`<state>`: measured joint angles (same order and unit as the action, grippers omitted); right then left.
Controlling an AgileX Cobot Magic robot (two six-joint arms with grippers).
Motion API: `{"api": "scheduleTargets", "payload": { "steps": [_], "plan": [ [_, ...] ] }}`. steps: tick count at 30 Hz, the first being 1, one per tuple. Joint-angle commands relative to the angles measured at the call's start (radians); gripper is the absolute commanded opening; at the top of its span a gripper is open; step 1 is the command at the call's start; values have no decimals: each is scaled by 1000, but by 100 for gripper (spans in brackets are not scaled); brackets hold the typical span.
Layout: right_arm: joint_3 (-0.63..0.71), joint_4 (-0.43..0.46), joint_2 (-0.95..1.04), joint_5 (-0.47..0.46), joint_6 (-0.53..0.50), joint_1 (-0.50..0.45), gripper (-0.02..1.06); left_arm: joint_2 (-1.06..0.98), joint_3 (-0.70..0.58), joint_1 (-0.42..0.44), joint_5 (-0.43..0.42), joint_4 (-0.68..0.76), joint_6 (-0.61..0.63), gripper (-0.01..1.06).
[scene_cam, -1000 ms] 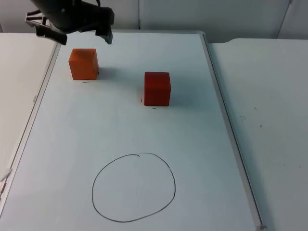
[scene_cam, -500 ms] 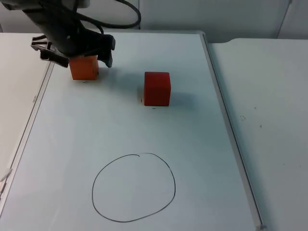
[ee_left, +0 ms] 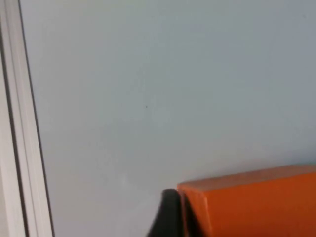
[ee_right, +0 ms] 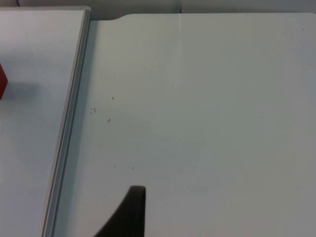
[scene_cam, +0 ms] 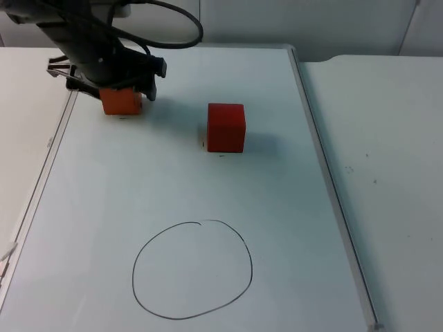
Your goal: Pick up one cube with the left hand and another cube with the right hand. First place the cube in the right hand at the target position, then stack the cube in the left hand on top.
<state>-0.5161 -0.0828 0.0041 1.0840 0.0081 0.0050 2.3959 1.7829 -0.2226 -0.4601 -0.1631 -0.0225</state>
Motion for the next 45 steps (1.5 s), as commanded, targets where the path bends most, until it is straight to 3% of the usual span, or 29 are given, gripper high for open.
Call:
{"api": "scheduleTargets", "payload": {
  "steps": [1, 2, 6, 9, 23, 27, 33, 37, 38, 41, 42, 45],
  "plan": [
    [7, 1, -4, -8, -8, -5, 105, -1, 9, -6, 14, 14, 4, 52],
    [7, 1, -4, -8, -8, -5, 105, -1, 9, -6, 14, 14, 4, 52],
    [7, 1, -4, -8, -8, -5, 105, -18, 9, -6, -28, 16, 6, 19],
    [7, 1, -4, -8, -8, -5, 105, -48, 9, -6, -50, 16, 8, 11],
    [7, 1, -4, -8, -8, -5, 105, -478, 7, -6, -259, 26, 22, 11],
    [7, 0, -4, -8, -8, -5, 105, -637, 7, -6, -351, 128, 87, 11],
    [7, 0, -4, -8, -8, -5, 105, -784, -52, -6, -395, 155, 90, 11],
    [7, 0, -4, -8, -8, -5, 105, -1006, -304, -6, -313, 154, 100, 11],
    [7, 0, -4, -8, -8, -5, 105, -1006, -304, -6, -313, 154, 100, 11],
    [7, 2, -4, -8, -8, -5, 105, -1179, -529, -6, -222, 144, 100, 11],
    [7, 2, -4, -8, -8, -5, 105, -1179, -529, -6, -222, 144, 100, 11],
    [7, 2, -4, -8, -14, -5, 105, -1370, -758, -6, -179, 142, 100, 11]
  ]
}}
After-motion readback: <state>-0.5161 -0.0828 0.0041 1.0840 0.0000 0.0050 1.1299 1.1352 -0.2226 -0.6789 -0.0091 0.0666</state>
